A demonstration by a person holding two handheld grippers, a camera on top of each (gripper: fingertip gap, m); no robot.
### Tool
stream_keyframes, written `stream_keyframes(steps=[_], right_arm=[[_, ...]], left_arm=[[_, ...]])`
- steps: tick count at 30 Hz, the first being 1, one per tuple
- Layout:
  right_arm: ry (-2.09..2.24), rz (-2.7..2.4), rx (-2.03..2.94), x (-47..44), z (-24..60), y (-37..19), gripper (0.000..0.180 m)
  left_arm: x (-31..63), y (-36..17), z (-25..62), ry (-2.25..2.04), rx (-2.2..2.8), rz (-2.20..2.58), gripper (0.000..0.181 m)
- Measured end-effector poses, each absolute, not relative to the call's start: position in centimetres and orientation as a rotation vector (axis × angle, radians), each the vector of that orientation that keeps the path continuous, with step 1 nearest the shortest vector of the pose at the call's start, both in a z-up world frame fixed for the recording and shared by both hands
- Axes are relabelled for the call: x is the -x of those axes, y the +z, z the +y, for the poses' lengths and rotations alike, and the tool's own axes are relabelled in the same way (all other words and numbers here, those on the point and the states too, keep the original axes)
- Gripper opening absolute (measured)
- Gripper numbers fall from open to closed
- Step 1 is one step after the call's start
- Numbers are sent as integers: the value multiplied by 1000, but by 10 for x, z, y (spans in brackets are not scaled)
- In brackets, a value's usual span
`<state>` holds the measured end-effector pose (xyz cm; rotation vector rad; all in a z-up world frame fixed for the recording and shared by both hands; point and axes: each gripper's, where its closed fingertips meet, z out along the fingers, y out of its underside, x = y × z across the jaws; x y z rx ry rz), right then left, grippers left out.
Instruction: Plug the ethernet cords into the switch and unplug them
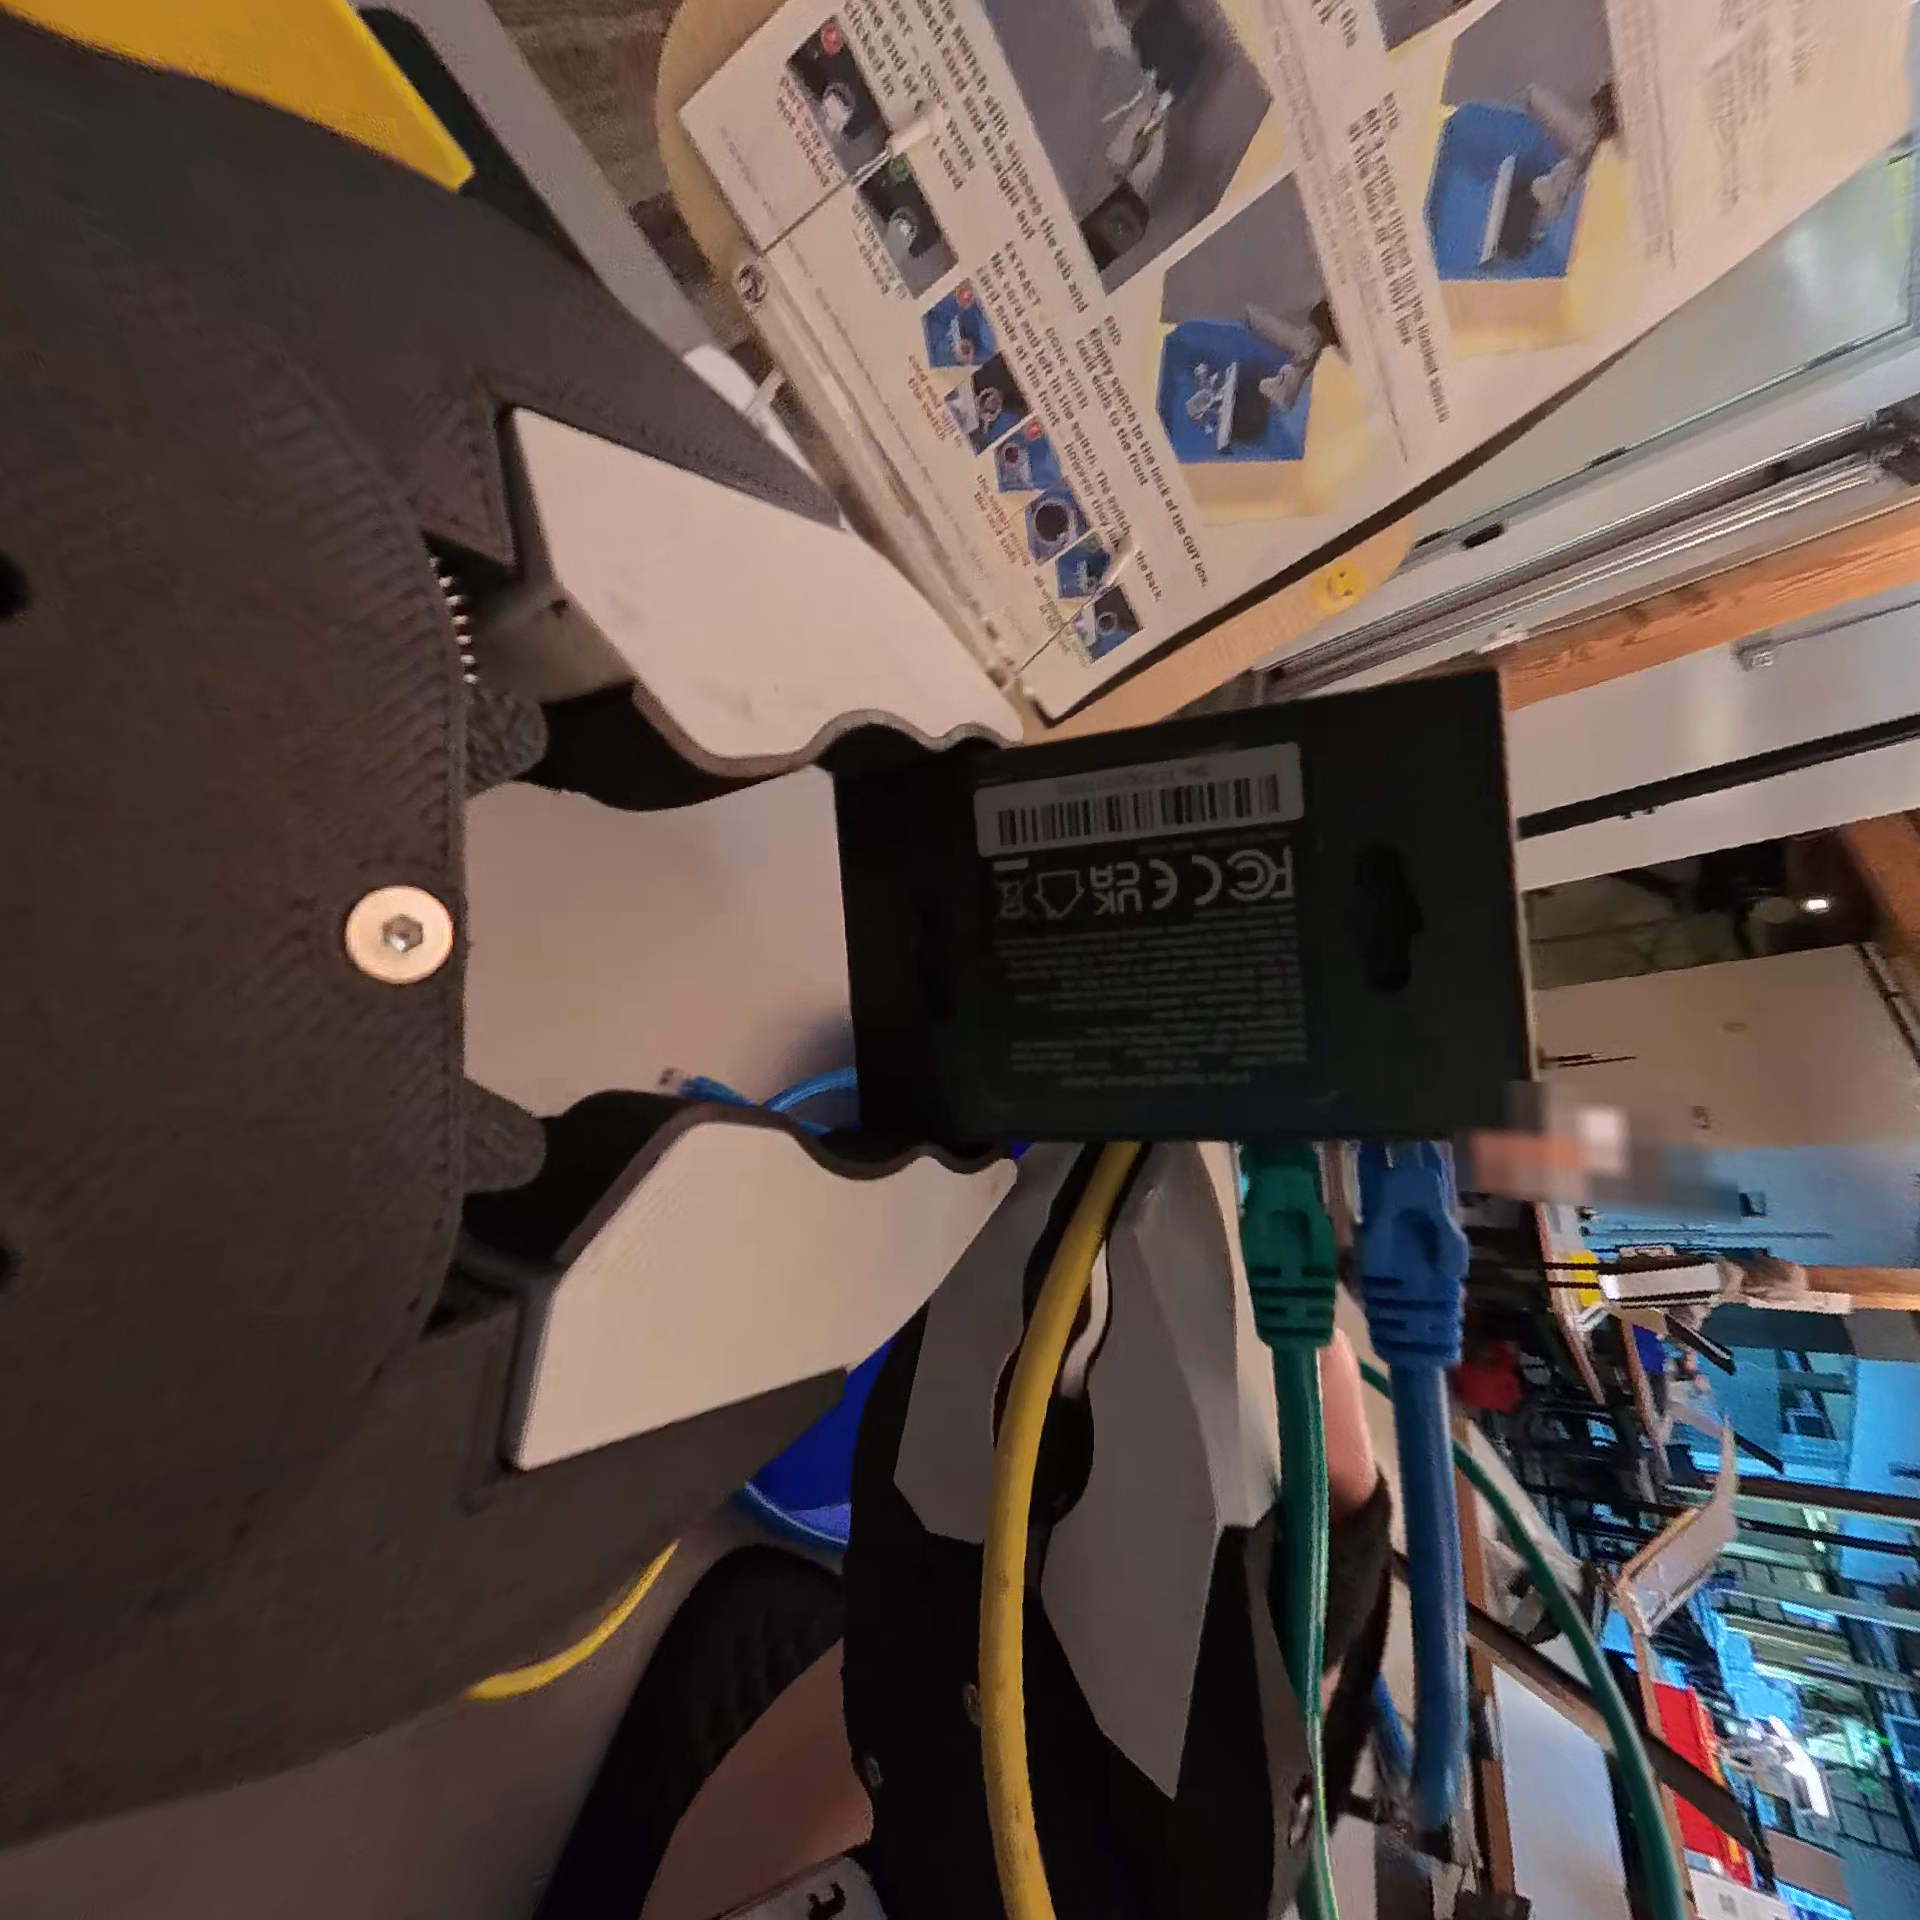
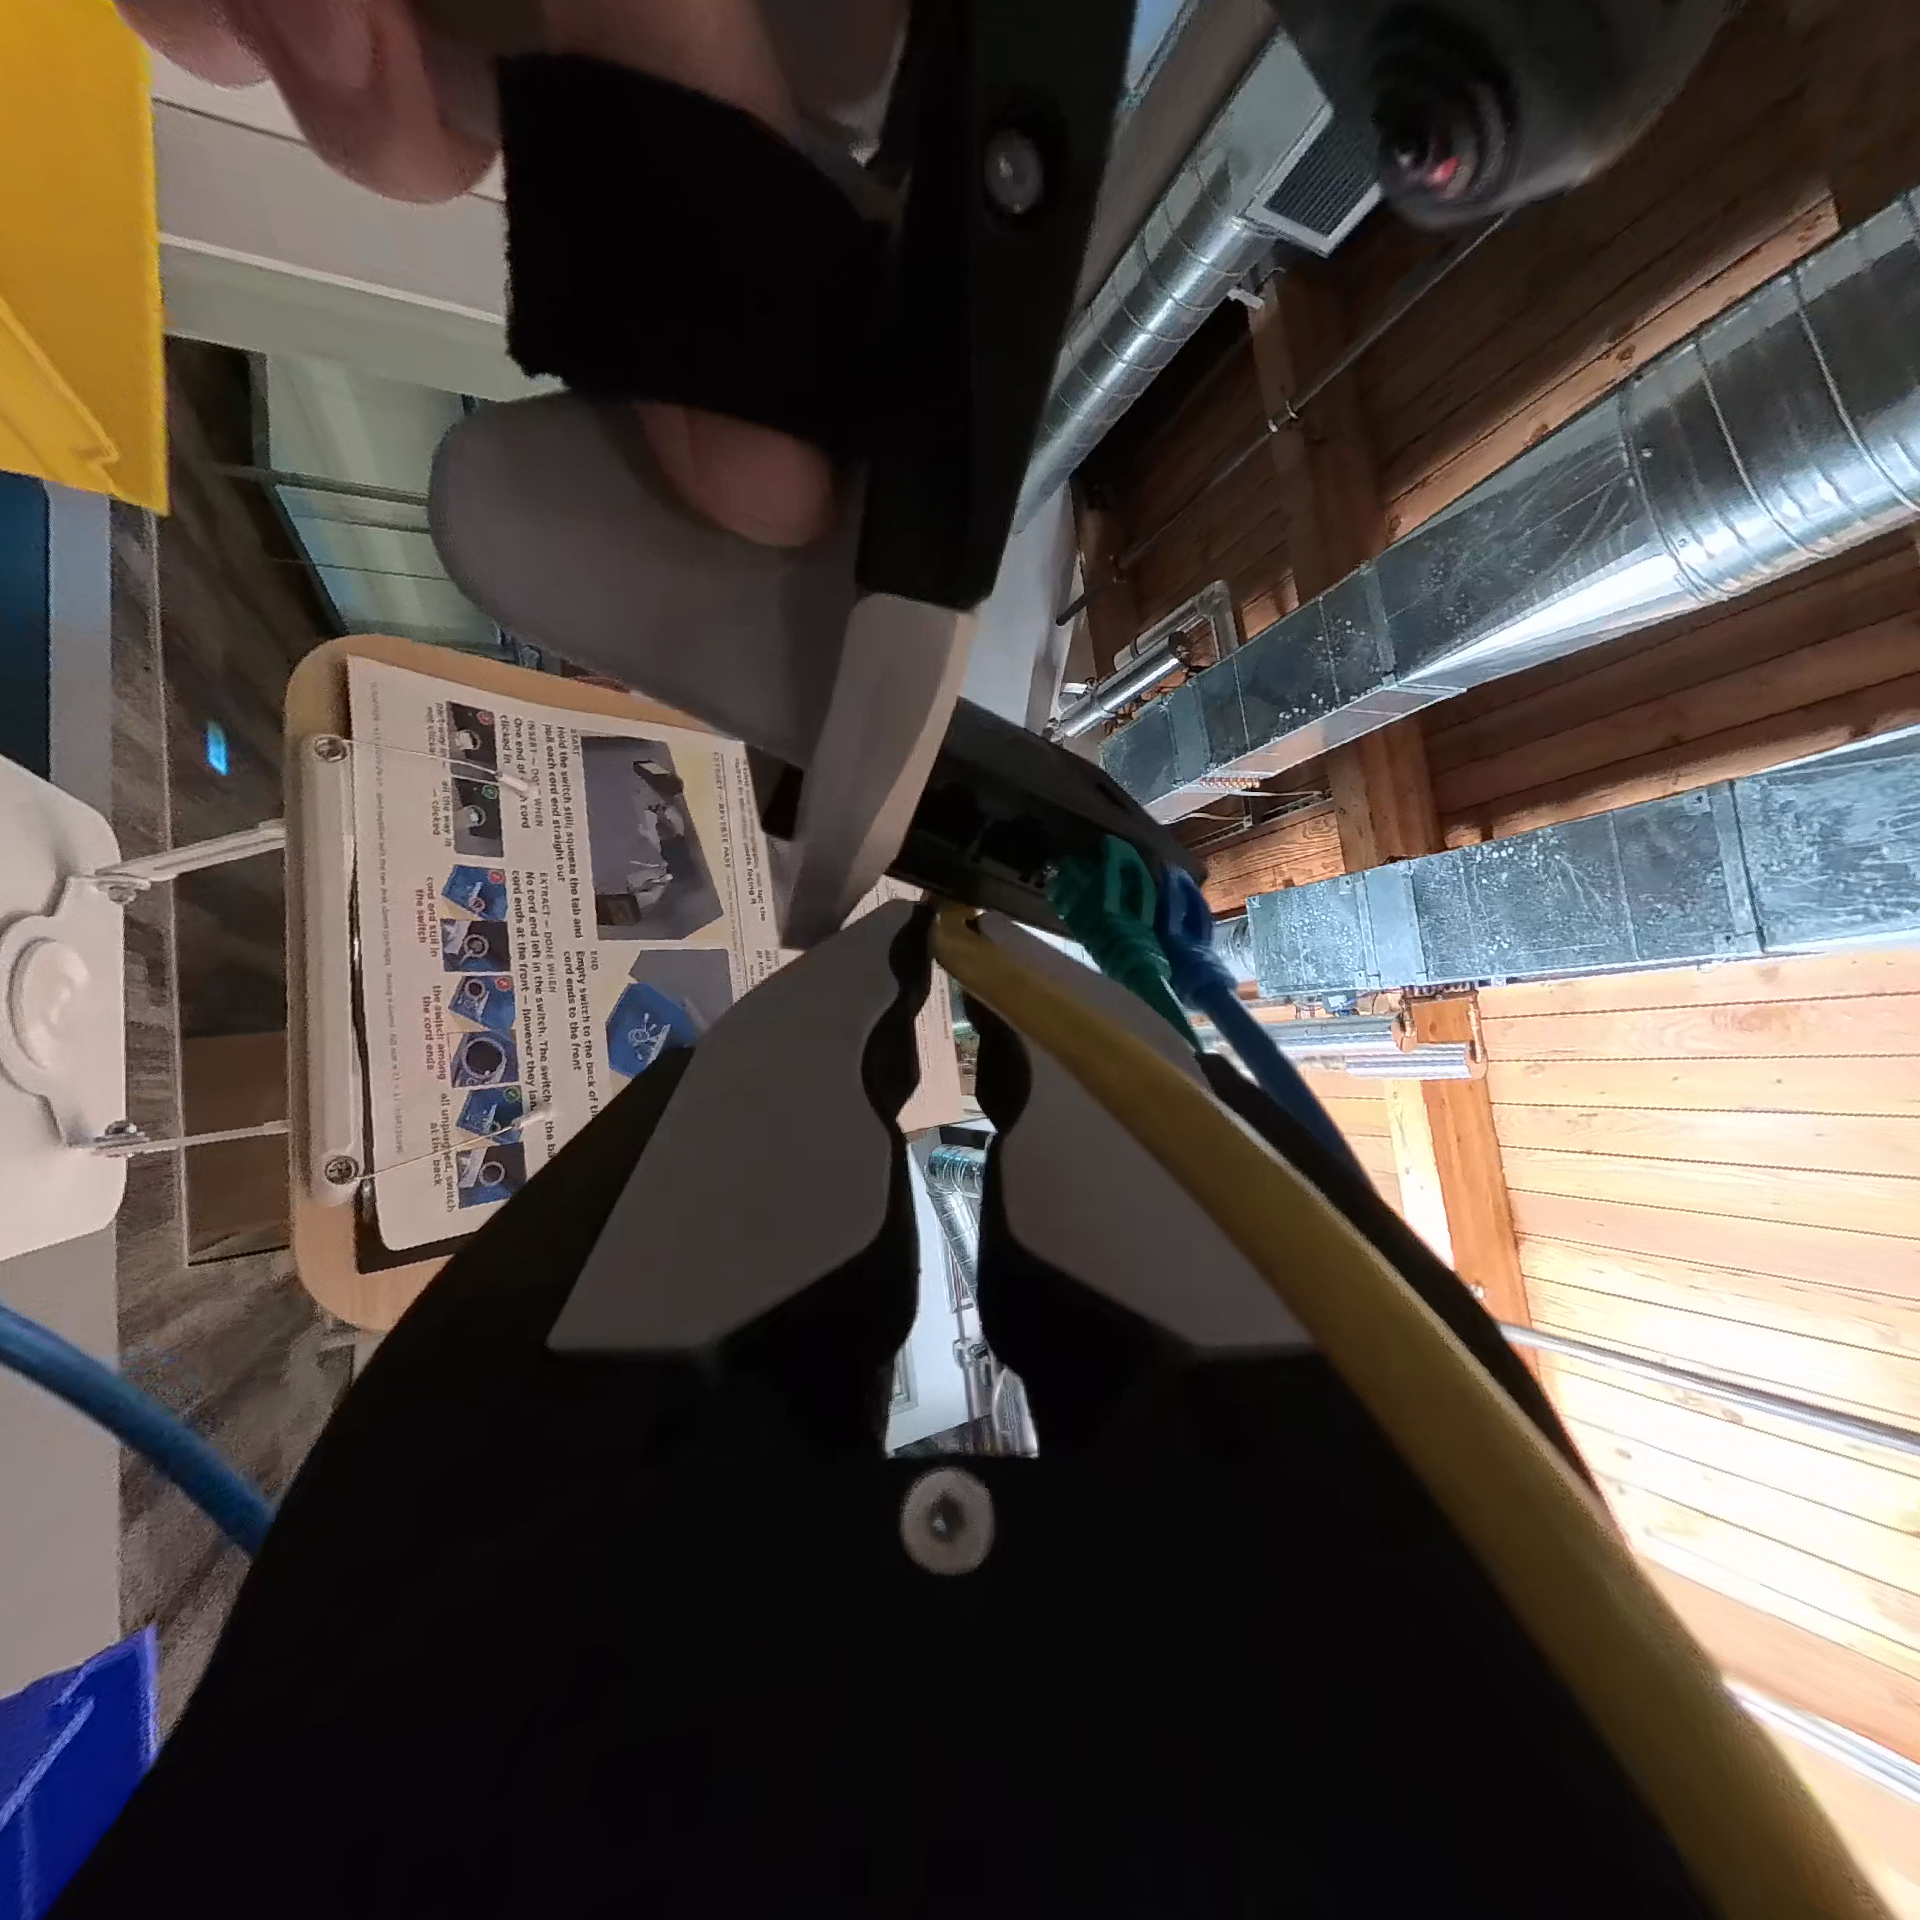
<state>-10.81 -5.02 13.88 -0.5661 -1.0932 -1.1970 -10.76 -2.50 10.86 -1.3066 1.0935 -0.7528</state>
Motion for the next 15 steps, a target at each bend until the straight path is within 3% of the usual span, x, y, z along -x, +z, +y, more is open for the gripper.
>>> stream_keyframes(steps=[15], right_arm=[[-1301,-1175,585,98,-24,115,5]], left_arm=[[91,87,5,-719,1348,1251,69]])
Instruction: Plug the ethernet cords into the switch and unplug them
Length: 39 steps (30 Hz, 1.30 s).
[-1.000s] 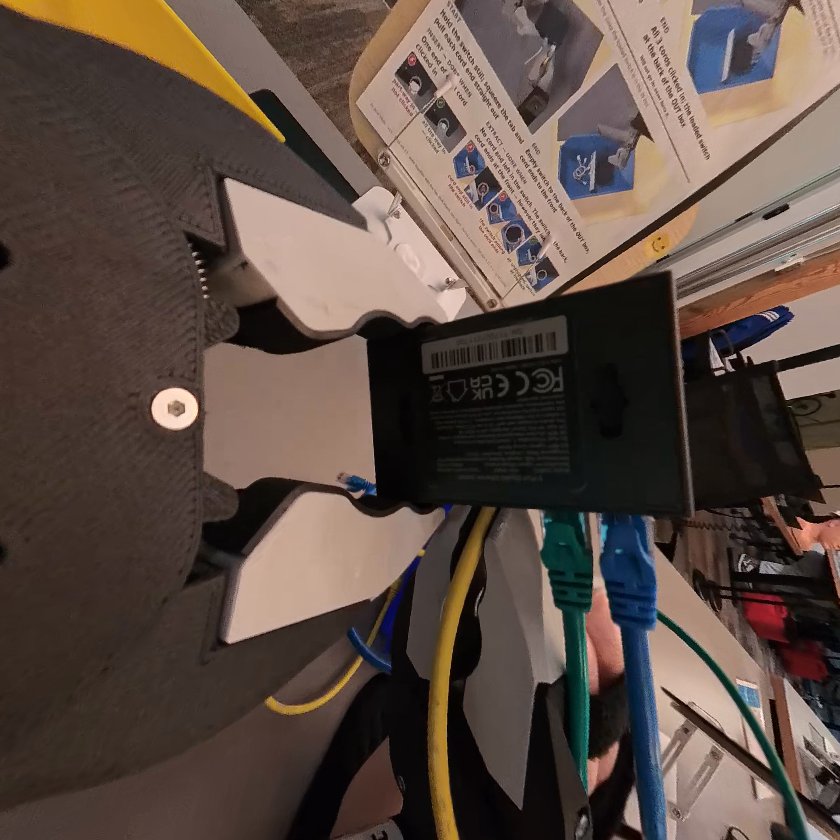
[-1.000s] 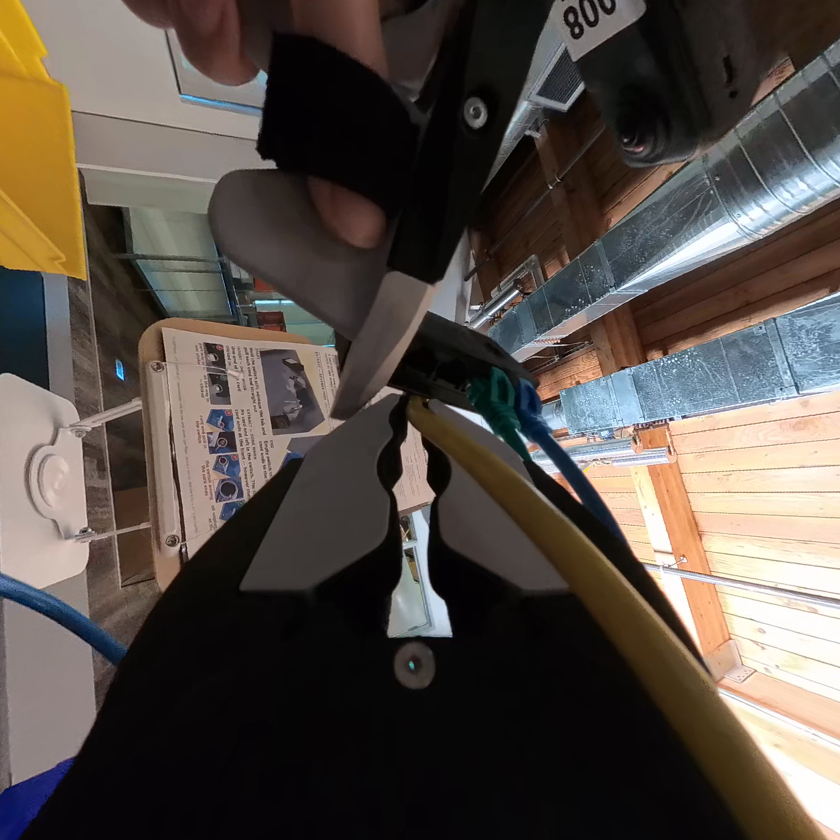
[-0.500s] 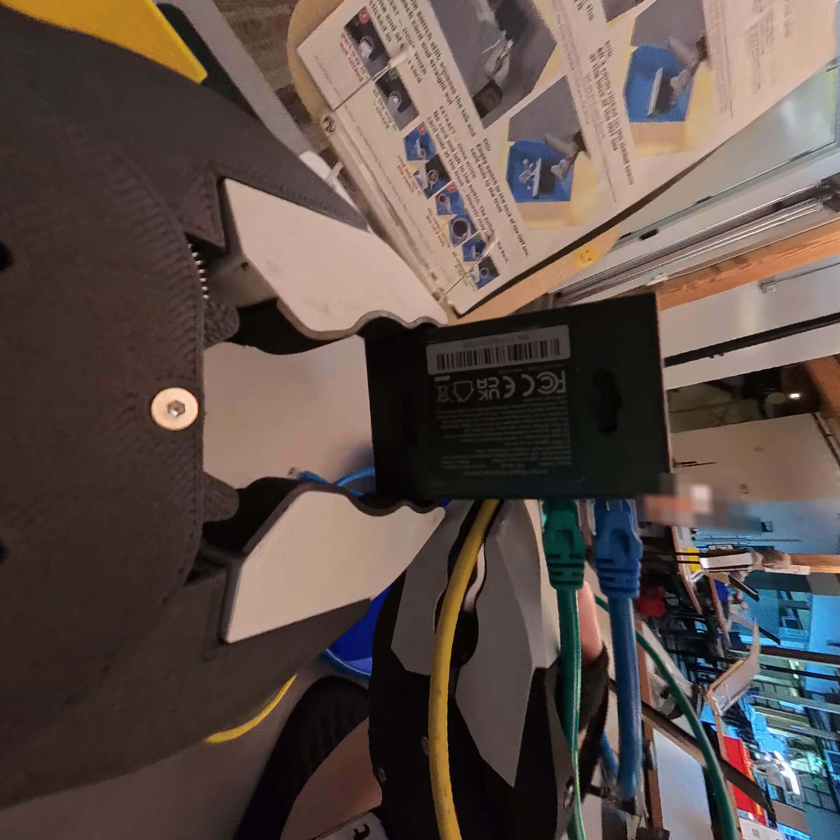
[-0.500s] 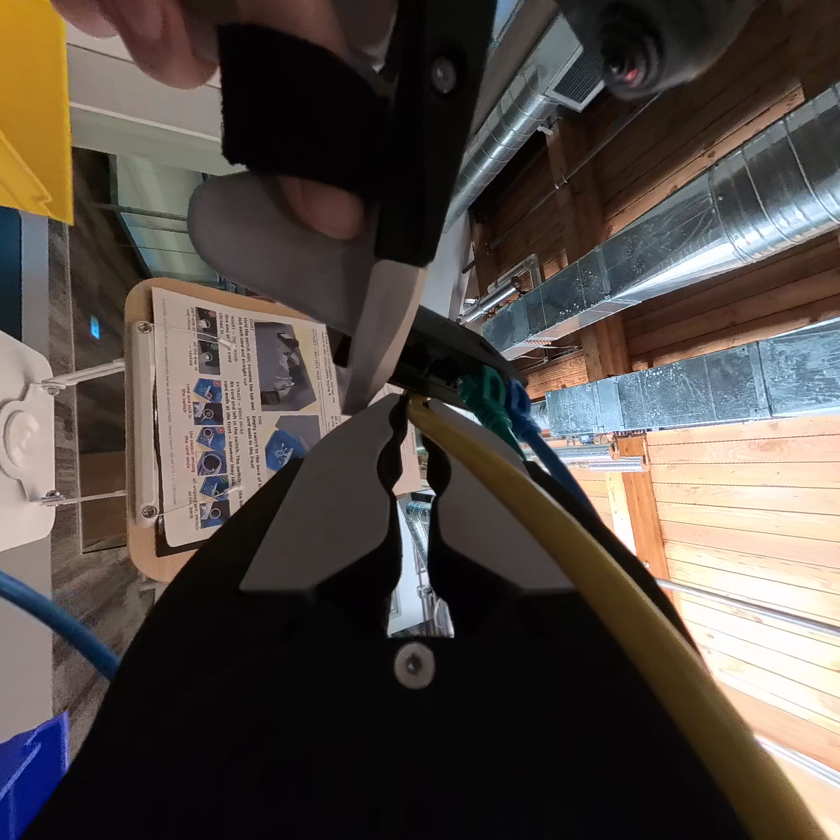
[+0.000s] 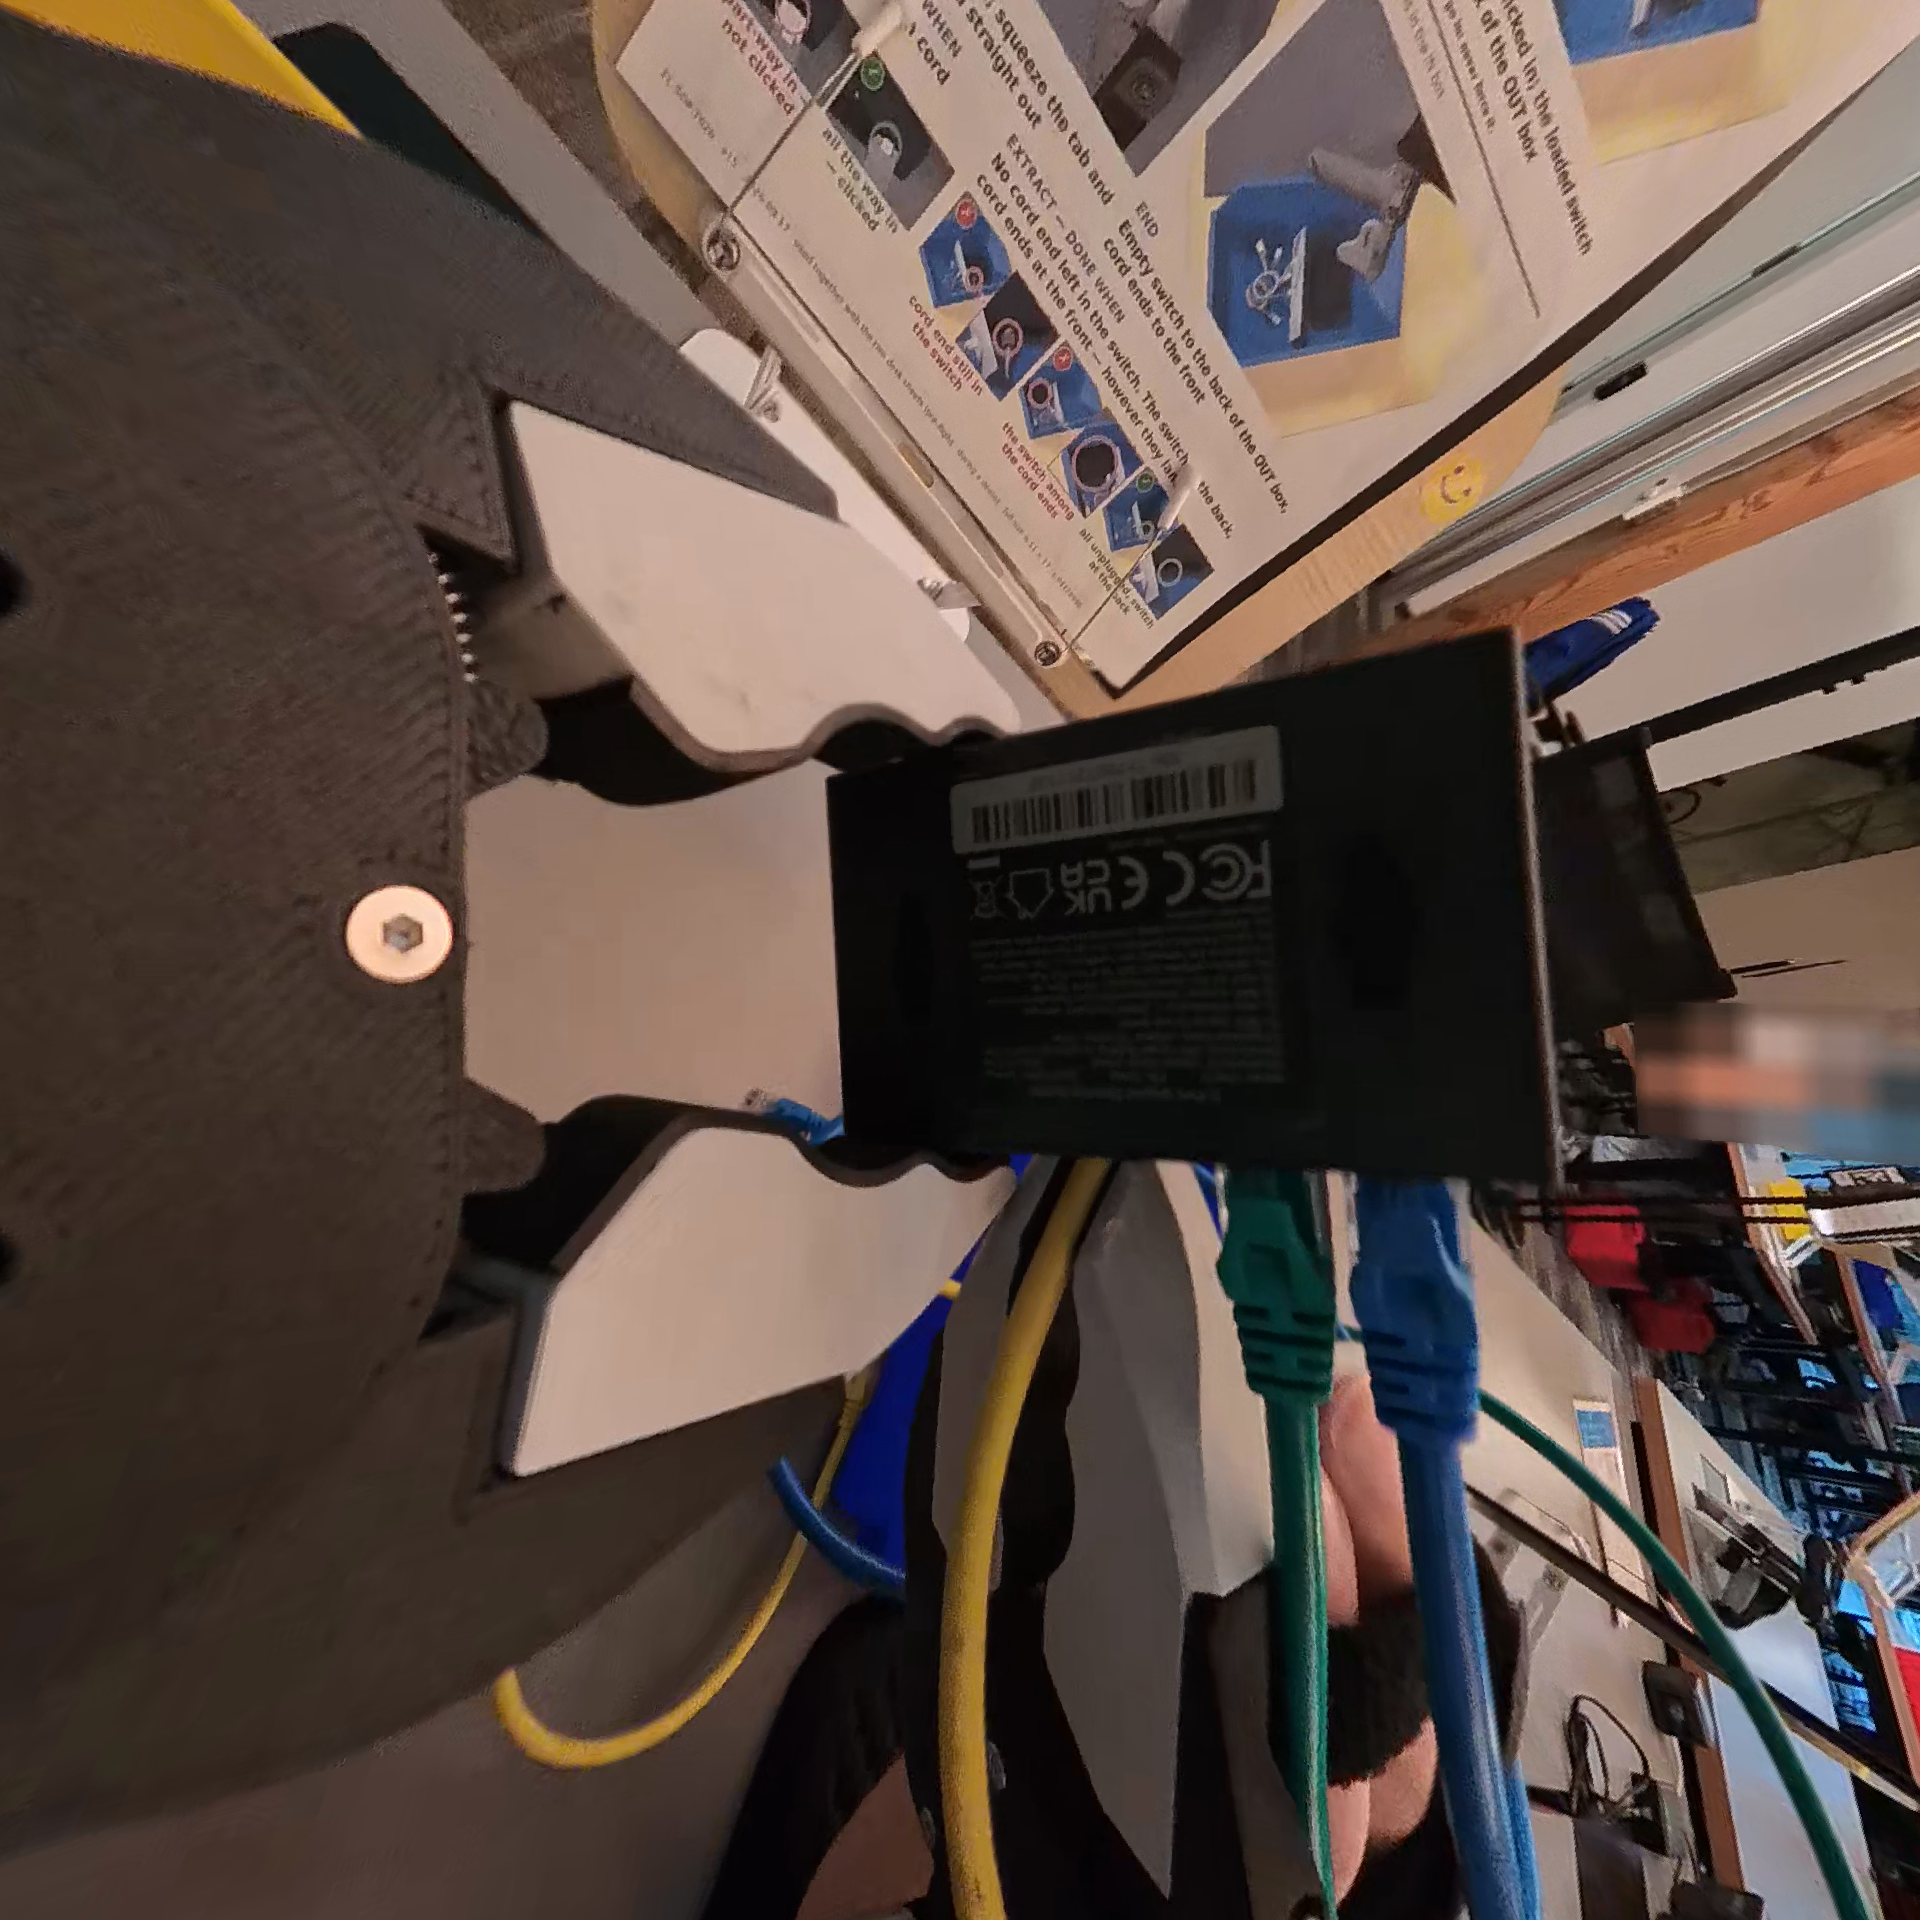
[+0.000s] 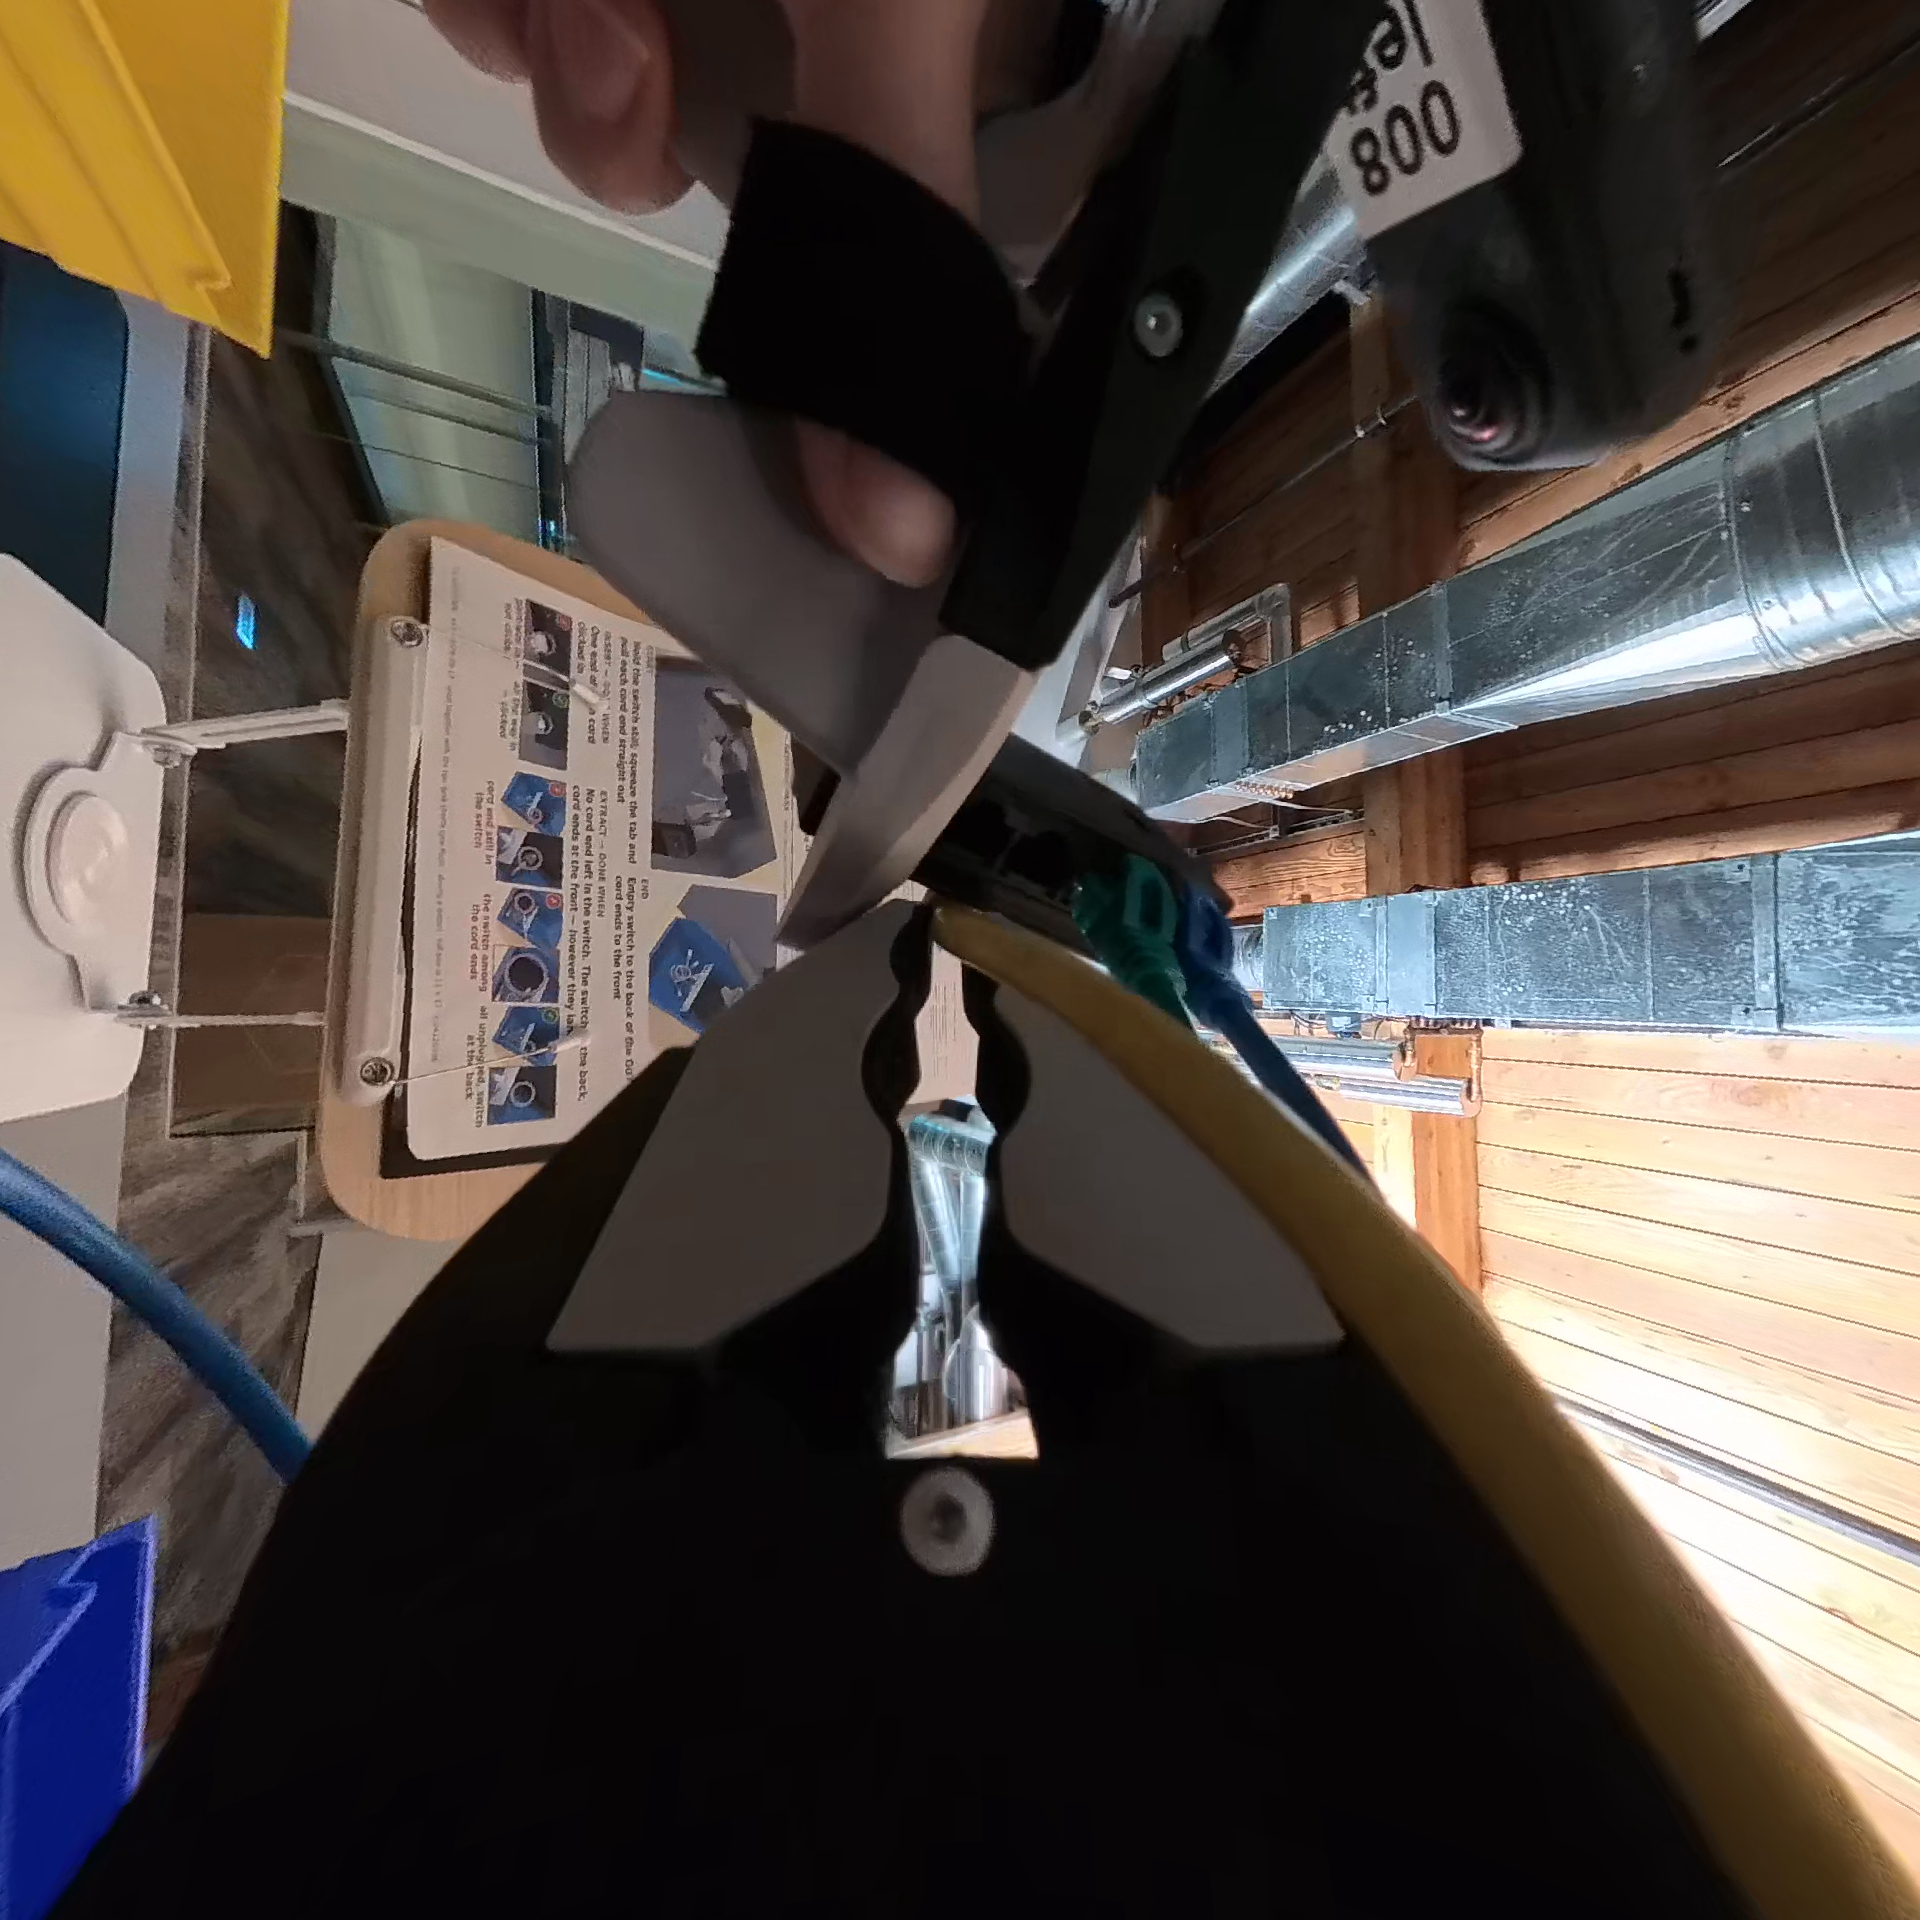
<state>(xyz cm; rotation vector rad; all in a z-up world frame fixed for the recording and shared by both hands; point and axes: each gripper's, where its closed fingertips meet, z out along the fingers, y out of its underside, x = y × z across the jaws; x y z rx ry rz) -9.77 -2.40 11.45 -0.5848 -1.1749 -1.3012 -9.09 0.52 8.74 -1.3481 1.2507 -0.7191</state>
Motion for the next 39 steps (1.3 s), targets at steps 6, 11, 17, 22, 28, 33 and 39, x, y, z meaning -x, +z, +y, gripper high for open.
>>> stream_keyframes(steps=[6,11,17,22,28,33,39], right_arm=[[-1314,-1226,598,103,-21,108,6],[-1293,-1191,677,103,-22,114,5],[-1236,-1113,728,106,-18,115,5],[-1254,-1094,599,116,-32,120,5],[-1316,-1135,502,112,-43,125,4],[-1315,-1154,475,117,-47,124,4],[-1298,-1184,494,115,-42,118,3]], left_arm=[[100,99,18,-669,1285,1138,67],[119,127,17,-872,1225,1015,64],[120,115,17,-753,1266,1119,63],[116,98,14,-612,1335,1221,64],[108,107,3,-658,1261,1188,67],[105,101,4,-687,1276,1194,74],[108,106,6,-747,1303,1159,72]])
